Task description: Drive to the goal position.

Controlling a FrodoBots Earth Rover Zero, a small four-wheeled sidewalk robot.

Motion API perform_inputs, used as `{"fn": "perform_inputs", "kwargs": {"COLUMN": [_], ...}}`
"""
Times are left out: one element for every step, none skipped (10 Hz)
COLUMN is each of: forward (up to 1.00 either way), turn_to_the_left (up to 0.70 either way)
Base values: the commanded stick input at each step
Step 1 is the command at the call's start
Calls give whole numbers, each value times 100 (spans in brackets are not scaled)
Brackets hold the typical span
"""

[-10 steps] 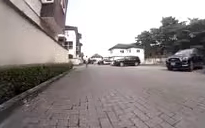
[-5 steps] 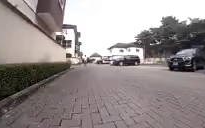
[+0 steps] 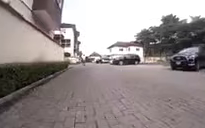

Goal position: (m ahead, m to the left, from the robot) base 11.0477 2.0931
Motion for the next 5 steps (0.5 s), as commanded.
{"fn": "perform_inputs", "kwargs": {"forward": [70,70,70,70,70], "turn_to_the_left": [12,24,0,0,0]}}
